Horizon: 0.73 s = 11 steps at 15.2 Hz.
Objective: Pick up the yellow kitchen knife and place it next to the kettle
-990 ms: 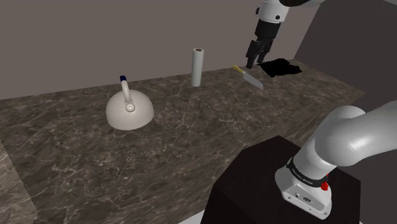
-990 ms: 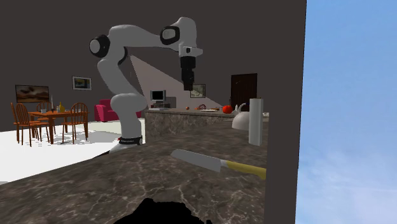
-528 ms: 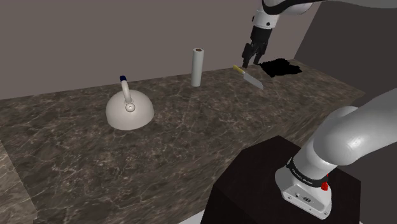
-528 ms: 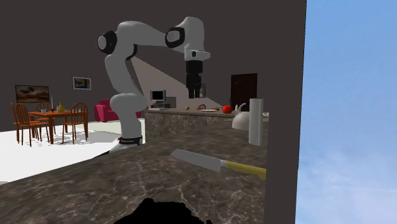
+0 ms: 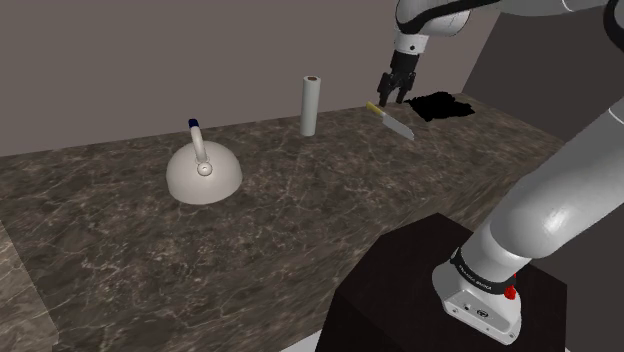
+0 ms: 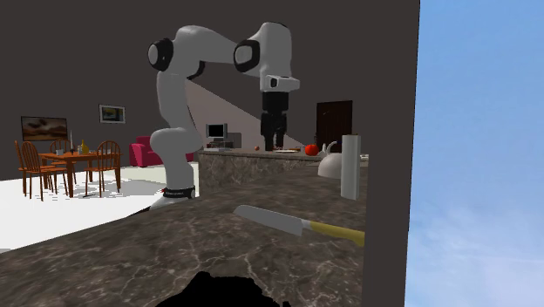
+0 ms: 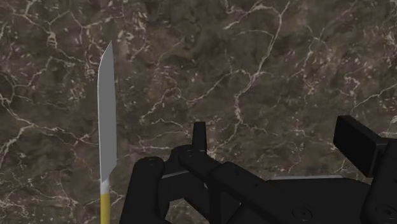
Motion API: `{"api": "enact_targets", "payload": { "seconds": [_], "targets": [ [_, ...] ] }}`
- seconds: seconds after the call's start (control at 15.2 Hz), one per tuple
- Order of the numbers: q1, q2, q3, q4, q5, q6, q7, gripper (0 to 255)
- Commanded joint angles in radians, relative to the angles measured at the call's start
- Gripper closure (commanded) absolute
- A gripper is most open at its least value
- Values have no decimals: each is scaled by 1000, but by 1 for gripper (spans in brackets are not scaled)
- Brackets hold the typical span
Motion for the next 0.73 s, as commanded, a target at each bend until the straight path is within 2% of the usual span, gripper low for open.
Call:
{"api": "enact_targets", "payload": {
  "seconds": [0.0,0.33,0.66],
  "targets": [
    [-12,73,-24,48,25,13,-26,0],
    [-59,259,-70,187,102,22,-97,0],
    [-130,452,-92,355,188,3,-157,0]
  ]
}}
